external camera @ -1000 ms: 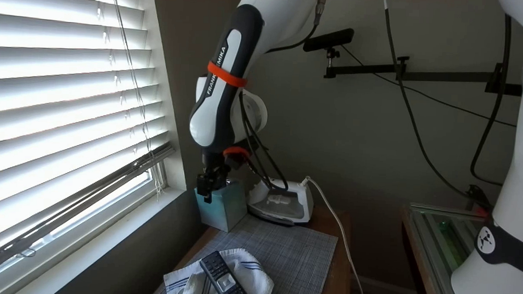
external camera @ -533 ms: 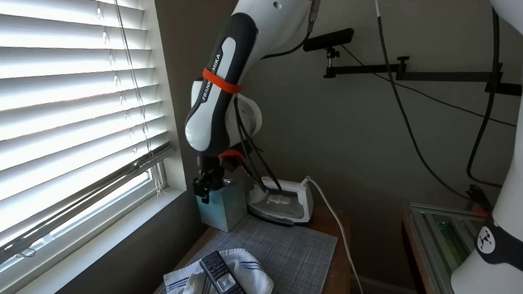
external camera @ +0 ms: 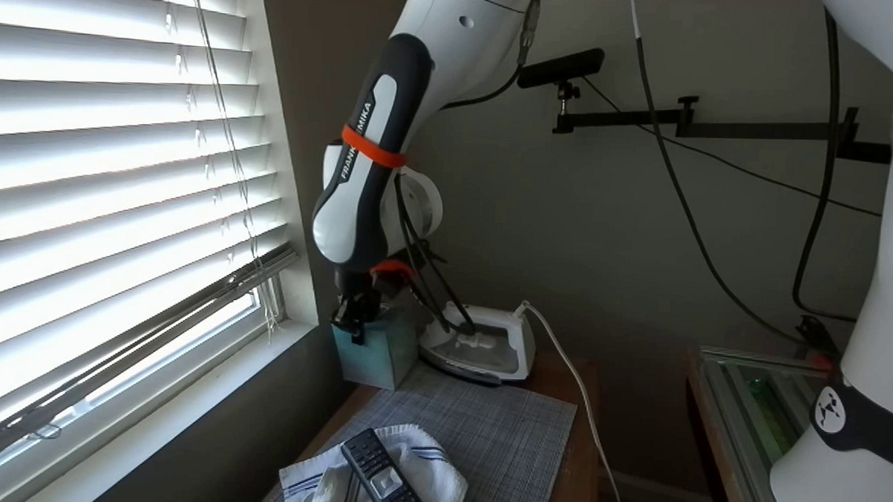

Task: Move the tissue dispenser to the left

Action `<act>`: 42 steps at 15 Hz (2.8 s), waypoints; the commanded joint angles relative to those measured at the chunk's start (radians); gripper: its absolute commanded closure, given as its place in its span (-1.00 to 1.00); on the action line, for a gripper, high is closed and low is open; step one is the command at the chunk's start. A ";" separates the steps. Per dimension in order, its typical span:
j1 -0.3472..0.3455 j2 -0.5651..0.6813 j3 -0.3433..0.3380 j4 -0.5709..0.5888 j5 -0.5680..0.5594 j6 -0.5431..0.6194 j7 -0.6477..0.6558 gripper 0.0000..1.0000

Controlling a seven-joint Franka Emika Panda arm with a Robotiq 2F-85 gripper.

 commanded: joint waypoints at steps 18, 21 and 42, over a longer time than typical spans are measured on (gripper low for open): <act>0.037 -0.602 0.158 -0.589 -0.036 -0.165 -0.192 0.97; 0.150 -0.659 0.198 -0.624 -0.087 -0.198 -0.168 0.97; 0.190 -0.450 0.342 -0.343 0.197 -0.346 -1.017 0.88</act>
